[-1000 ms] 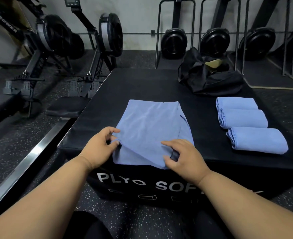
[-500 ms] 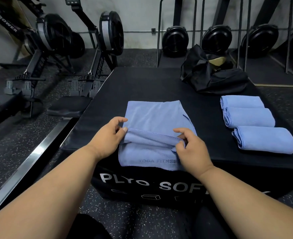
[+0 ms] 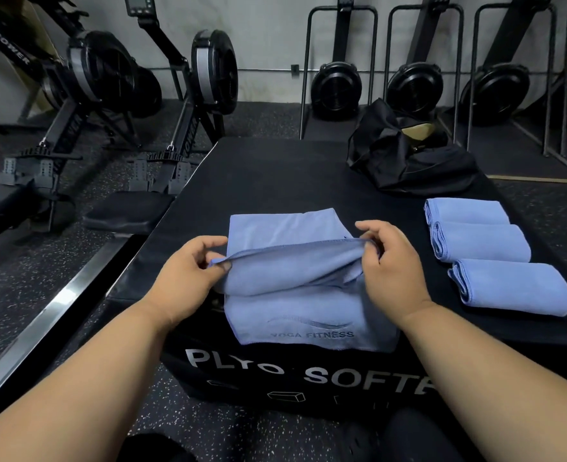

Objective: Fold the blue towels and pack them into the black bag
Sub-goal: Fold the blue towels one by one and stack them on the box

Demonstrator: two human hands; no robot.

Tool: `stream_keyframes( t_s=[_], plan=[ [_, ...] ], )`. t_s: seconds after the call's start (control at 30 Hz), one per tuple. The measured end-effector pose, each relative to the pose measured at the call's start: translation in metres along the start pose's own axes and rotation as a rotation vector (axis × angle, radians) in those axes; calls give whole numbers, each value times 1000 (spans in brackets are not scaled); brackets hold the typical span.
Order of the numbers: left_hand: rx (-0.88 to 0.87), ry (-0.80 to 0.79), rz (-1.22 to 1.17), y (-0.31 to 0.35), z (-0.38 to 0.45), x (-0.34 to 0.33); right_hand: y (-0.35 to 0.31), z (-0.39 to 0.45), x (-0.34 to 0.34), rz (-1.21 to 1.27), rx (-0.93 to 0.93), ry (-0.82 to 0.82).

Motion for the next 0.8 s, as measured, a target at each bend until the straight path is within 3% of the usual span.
stream_keyframes(
  t_s=[0.33,0.5,0.67,0.8],
  plan=[
    [70,120,156,-11,101,-3,73,108,-64,-87,-320,-233],
    [103,66,301,-23,140,-22,103,124,-91,-114,-426,-393],
    [118,78,147,-16,148,-30,83,140,-94,-93,-354,-350],
    [129,277,-179,34,156,28,-11,183,-79,66,-125,-213]
  ],
)
Point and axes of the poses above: each hand's wrist, its own z-axis towards the middle knuckle, its own x-axis out of the back of the hand, y = z × x, the point moved 10 cm from there along z, towards the middle knuckle, and after that the axes turned 14 degrees about z, right-handed, at the moved point
